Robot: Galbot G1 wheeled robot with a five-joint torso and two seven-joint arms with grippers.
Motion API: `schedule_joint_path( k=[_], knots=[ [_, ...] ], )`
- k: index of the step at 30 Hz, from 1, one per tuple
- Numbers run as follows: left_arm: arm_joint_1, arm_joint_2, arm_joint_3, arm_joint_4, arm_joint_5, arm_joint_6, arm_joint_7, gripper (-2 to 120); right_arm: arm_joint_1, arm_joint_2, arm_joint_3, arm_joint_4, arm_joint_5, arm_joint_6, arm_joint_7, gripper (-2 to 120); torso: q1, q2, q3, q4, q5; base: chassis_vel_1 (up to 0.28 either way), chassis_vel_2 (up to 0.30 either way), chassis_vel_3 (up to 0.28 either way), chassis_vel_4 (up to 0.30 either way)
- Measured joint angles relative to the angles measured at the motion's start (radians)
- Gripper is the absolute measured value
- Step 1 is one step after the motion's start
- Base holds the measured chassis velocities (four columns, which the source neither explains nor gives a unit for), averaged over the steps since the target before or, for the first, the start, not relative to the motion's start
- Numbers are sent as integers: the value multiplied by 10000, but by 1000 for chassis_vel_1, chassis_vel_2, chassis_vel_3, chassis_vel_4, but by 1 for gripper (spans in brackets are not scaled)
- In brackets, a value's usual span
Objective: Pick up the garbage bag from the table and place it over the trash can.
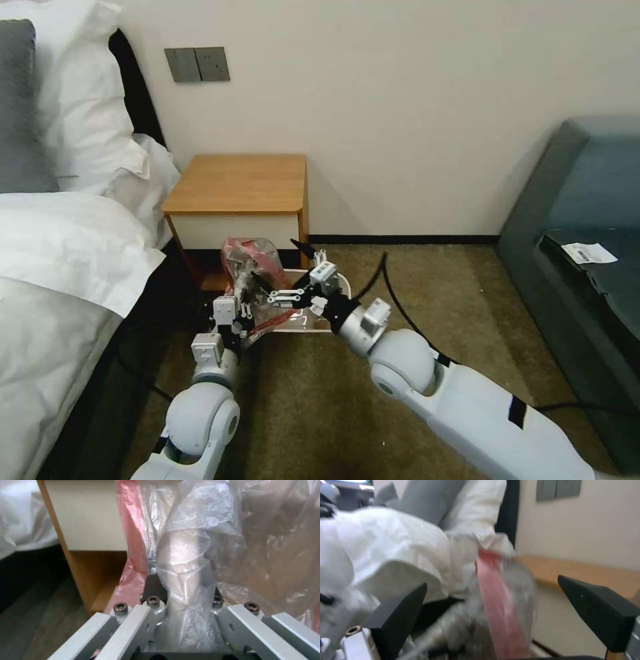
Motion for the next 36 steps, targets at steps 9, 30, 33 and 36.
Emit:
schedule_joint_path(
  k=[9,30,33,36],
  knots=[
    [85,-41,2,49,306,-154,5,10,709,479,-683,-1013,489,-115,841,96,0,0,0,1,0,0,0,0,0],
    [41,-97,3,320,414,-306,10,10,708,637,-752,-954,474,-51,1036,18,0,2,-1,0,1,0,0,0,0],
    [46,-104,-4,319,414,-305,10,10,708,666,-752,-972,464,-42,1036,10,0,1,-1,0,1,0,0,0,0],
    [61,-122,-22,319,415,-304,10,10,723,688,-752,-1001,457,-27,1035,0,0,2,0,0,1,0,0,0,0]
  ],
)
